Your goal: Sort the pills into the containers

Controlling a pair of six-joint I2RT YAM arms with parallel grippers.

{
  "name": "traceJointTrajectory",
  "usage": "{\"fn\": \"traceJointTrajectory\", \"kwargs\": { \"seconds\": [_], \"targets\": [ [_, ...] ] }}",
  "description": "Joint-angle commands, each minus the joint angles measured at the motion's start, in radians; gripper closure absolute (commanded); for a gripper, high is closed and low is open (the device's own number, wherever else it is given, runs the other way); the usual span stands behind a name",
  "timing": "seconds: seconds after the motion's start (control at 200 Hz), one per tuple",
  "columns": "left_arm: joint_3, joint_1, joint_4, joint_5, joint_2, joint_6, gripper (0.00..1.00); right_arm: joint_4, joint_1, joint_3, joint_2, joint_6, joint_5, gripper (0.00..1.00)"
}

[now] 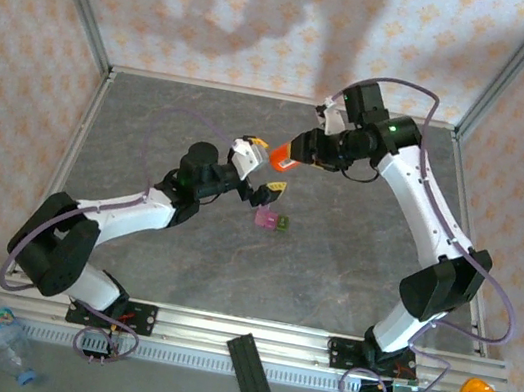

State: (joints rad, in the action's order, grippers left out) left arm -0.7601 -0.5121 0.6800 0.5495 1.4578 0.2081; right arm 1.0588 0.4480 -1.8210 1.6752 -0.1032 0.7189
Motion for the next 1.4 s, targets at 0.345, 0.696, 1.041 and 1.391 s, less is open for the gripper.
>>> {"fn": "traceJointTrajectory", "kwargs": {
  "seconds": [0.345,0.696,1.041,1.391],
  "targets": [
    [-0.039,0.035,0.135,0.116,0.024,-0.105,0.04,0.008,0.101,-0.046,0.078,0.001,0.024,0.66],
    [-0.029,0.035,0.082,0.146,0.013,-0.121,0.08,-0.034,0.106,-0.039,0.080,-0.033,0.020,0.68],
    [0.014,0.036,0.015,0.158,-0.025,-0.122,0.12,-0.035,0.101,-0.037,0.069,-0.035,-0.027,0.68],
    [0.030,0.031,-0.012,0.144,-0.044,-0.116,0.14,-0.062,0.086,-0.013,0.050,-0.048,0.007,0.68]
  ]
}}
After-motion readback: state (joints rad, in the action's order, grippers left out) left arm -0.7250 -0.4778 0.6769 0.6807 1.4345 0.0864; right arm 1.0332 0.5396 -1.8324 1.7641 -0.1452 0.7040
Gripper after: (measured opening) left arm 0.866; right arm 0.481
